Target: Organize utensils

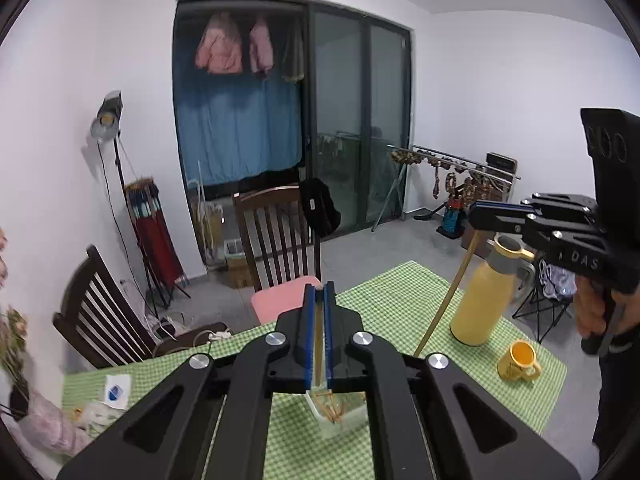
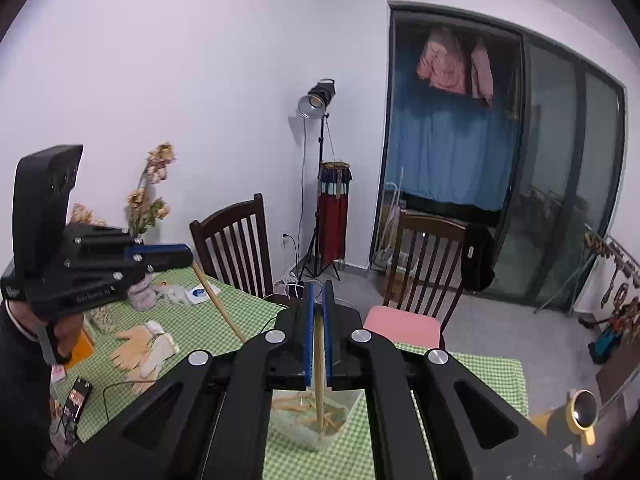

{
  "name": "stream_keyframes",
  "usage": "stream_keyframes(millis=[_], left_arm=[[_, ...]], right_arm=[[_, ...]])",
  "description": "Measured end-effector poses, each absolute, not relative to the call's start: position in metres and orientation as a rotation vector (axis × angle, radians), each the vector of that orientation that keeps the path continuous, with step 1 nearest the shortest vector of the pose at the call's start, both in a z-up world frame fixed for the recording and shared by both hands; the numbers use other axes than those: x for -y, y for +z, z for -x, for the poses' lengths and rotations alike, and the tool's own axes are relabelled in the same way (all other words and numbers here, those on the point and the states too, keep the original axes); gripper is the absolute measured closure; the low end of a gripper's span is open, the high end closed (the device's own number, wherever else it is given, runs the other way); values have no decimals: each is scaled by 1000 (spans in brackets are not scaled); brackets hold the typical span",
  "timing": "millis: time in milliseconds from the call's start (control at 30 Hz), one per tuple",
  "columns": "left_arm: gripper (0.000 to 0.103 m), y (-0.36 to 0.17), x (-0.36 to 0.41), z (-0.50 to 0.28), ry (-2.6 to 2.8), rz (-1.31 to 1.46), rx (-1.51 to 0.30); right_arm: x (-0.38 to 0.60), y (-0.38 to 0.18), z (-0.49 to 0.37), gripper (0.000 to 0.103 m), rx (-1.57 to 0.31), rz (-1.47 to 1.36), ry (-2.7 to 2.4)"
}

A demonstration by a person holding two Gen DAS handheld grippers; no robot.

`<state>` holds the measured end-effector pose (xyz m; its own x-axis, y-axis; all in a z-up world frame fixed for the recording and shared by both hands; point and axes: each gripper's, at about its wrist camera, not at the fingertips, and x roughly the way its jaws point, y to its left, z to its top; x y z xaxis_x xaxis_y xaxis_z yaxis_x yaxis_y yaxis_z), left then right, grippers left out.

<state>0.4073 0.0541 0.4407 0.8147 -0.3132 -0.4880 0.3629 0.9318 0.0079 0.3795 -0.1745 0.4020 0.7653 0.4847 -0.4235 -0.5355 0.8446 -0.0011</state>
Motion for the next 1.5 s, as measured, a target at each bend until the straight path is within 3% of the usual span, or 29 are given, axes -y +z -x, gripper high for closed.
stream_keyframes(millis=[167, 400, 667, 900, 967, 1200, 1300, 1400, 1433, 1500], left_arm=[[102, 400, -46, -470, -372, -57, -594], [102, 320, -32, -538, -365, -76, -773], [102, 251, -26, -575, -379, -83, -904], [96, 225, -25, -579, -377, -31, -996], [89, 230, -28, -574, -372, -17, -990], [83, 268, -38, -536, -340, -30, -934], [73, 284, -48, -512, -317, -29, -917], [57, 296, -59, -484, -298, -17, -906], [51, 301, -64, -472, -283, -1, -884], [50, 306, -73, -446, -255, 25, -838]], right_arm=[[155, 363, -440, 99, -526, 105, 547], [135, 261, -513, 99, -781, 100, 549], [123, 193, -541, 99, -954, 129, 563], [126, 196, -540, 98, -981, 124, 543], [129, 200, -537, 98, -979, 116, 542], [149, 228, -510, 98, -934, 120, 511], [161, 247, -489, 98, -898, 131, 489], [174, 259, -469, 98, -874, 132, 469], [179, 263, -458, 95, -860, 129, 462], [187, 267, -441, 73, -841, 129, 450]])
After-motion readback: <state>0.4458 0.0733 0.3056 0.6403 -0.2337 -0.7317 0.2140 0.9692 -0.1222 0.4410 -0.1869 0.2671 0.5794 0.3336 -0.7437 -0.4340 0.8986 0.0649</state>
